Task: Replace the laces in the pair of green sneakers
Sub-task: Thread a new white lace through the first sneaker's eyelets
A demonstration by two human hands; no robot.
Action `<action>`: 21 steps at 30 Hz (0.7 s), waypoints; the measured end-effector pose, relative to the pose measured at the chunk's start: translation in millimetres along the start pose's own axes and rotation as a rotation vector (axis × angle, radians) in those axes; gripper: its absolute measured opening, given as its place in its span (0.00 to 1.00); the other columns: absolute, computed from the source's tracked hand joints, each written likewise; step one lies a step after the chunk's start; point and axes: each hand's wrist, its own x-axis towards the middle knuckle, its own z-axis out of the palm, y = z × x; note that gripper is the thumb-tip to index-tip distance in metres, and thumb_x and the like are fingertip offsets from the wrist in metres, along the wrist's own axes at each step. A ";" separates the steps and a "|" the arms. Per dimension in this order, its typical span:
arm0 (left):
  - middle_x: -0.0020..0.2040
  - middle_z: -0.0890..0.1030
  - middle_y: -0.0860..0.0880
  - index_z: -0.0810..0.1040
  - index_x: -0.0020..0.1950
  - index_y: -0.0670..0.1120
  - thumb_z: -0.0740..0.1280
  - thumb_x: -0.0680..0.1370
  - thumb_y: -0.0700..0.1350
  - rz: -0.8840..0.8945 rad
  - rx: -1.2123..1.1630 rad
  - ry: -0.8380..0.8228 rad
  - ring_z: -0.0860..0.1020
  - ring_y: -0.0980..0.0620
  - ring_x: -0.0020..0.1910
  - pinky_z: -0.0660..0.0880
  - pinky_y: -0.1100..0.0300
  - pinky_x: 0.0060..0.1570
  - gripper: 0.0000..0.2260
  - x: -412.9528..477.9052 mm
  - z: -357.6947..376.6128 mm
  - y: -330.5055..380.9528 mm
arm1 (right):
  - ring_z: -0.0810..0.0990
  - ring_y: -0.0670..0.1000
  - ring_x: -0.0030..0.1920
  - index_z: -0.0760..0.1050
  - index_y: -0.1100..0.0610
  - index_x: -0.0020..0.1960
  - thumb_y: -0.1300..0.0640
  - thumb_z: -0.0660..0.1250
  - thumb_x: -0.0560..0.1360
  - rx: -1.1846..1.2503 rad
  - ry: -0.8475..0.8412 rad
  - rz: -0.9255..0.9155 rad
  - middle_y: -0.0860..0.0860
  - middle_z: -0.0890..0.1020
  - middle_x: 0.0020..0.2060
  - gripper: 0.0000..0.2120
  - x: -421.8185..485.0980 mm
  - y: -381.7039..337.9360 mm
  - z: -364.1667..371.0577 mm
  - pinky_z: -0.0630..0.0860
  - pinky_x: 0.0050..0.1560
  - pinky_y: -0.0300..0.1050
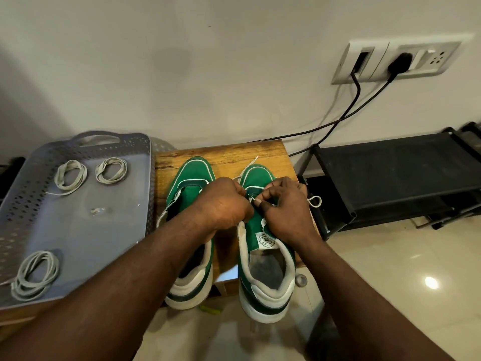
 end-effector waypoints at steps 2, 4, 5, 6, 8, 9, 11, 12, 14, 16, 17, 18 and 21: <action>0.59 0.84 0.48 0.83 0.65 0.45 0.74 0.70 0.32 -0.001 -0.002 -0.022 0.82 0.48 0.57 0.81 0.46 0.61 0.24 1.4 -2.0 -0.3 | 0.67 0.49 0.62 0.83 0.47 0.40 0.55 0.76 0.76 -0.058 0.058 0.017 0.40 0.75 0.49 0.07 -1.4 -3.0 5.4 0.72 0.65 0.57; 0.59 0.84 0.48 0.83 0.65 0.45 0.73 0.70 0.30 -0.009 -0.020 -0.040 0.82 0.48 0.57 0.81 0.48 0.60 0.25 3.5 -5.1 -0.9 | 0.68 0.50 0.64 0.81 0.47 0.39 0.54 0.76 0.75 -0.110 0.097 0.043 0.40 0.74 0.50 0.08 -1.0 -4.6 10.7 0.72 0.65 0.59; 0.58 0.84 0.49 0.83 0.65 0.46 0.73 0.69 0.29 -0.012 -0.031 -0.044 0.82 0.48 0.57 0.81 0.49 0.59 0.25 3.4 -5.1 -2.0 | 0.68 0.50 0.64 0.81 0.46 0.39 0.53 0.76 0.75 -0.121 0.110 0.048 0.40 0.74 0.51 0.08 -1.9 -3.9 12.5 0.72 0.65 0.59; 0.56 0.84 0.48 0.83 0.63 0.47 0.73 0.69 0.29 -0.014 -0.036 -0.041 0.82 0.48 0.56 0.82 0.49 0.57 0.25 3.8 -4.6 -2.0 | 0.68 0.50 0.64 0.80 0.46 0.39 0.53 0.76 0.75 -0.131 0.122 0.045 0.40 0.74 0.51 0.08 -1.6 -2.9 13.6 0.72 0.65 0.59; 0.53 0.84 0.47 0.84 0.57 0.47 0.73 0.68 0.29 -0.007 -0.030 -0.014 0.82 0.46 0.54 0.82 0.47 0.57 0.21 4.8 -2.7 -3.7 | 0.67 0.49 0.63 0.80 0.46 0.39 0.54 0.76 0.75 -0.114 0.121 0.040 0.39 0.73 0.50 0.09 0.9 -0.5 15.1 0.72 0.64 0.60; 0.51 0.85 0.46 0.84 0.55 0.47 0.74 0.68 0.30 -0.003 -0.030 0.005 0.83 0.44 0.53 0.82 0.45 0.57 0.19 5.4 -1.6 -4.1 | 0.67 0.49 0.62 0.80 0.45 0.39 0.55 0.76 0.75 -0.088 0.113 0.030 0.38 0.73 0.49 0.09 1.4 1.0 14.7 0.72 0.64 0.60; 0.47 0.86 0.42 0.84 0.50 0.43 0.75 0.71 0.34 0.008 -0.059 0.044 0.84 0.40 0.49 0.84 0.42 0.53 0.10 10.6 0.6 -6.1 | 0.66 0.49 0.61 0.78 0.43 0.39 0.55 0.76 0.75 -0.055 0.097 -0.012 0.38 0.73 0.49 0.11 -0.4 2.4 12.4 0.72 0.62 0.59; 0.44 0.86 0.41 0.84 0.49 0.43 0.75 0.74 0.37 0.016 -0.077 0.072 0.85 0.40 0.46 0.84 0.41 0.51 0.06 15.9 2.0 -8.5 | 0.67 0.49 0.61 0.77 0.43 0.40 0.55 0.76 0.75 -0.052 0.090 -0.043 0.39 0.73 0.50 0.11 0.0 2.1 11.4 0.72 0.62 0.58; 0.40 0.85 0.43 0.82 0.46 0.45 0.73 0.79 0.43 0.043 -0.051 0.148 0.85 0.42 0.41 0.85 0.41 0.48 0.03 25.1 6.4 -15.0 | 0.67 0.50 0.61 0.77 0.43 0.45 0.54 0.76 0.73 -0.105 0.082 -0.107 0.42 0.75 0.54 0.10 -0.8 2.4 9.2 0.73 0.60 0.55; 0.40 0.84 0.48 0.80 0.45 0.49 0.72 0.80 0.48 0.105 0.100 0.220 0.83 0.44 0.43 0.83 0.44 0.49 0.06 33.2 11.6 -20.8 | 0.68 0.51 0.62 0.78 0.45 0.54 0.53 0.76 0.72 -0.186 0.075 -0.145 0.44 0.76 0.59 0.13 -4.1 1.1 8.1 0.73 0.60 0.54; 0.41 0.83 0.50 0.79 0.45 0.50 0.71 0.80 0.49 0.139 0.187 0.248 0.82 0.45 0.44 0.81 0.47 0.50 0.06 33.9 15.3 -21.6 | 0.68 0.51 0.63 0.77 0.47 0.59 0.53 0.76 0.73 -0.218 0.076 -0.142 0.45 0.77 0.61 0.16 -3.8 0.4 8.0 0.72 0.61 0.54; 0.42 0.82 0.51 0.78 0.45 0.50 0.70 0.81 0.49 0.171 0.250 0.275 0.81 0.46 0.45 0.79 0.50 0.48 0.06 33.5 18.4 -22.2 | 0.68 0.52 0.64 0.76 0.47 0.62 0.52 0.75 0.73 -0.253 0.074 -0.133 0.45 0.77 0.64 0.19 -3.5 -0.4 8.2 0.71 0.61 0.55; 0.43 0.81 0.50 0.76 0.47 0.50 0.67 0.83 0.44 0.272 0.308 0.379 0.80 0.45 0.44 0.76 0.52 0.43 0.05 36.9 18.7 -21.0 | 0.65 0.53 0.69 0.75 0.45 0.67 0.49 0.73 0.76 -0.365 0.051 -0.122 0.44 0.75 0.69 0.21 -3.9 -1.7 7.3 0.67 0.66 0.56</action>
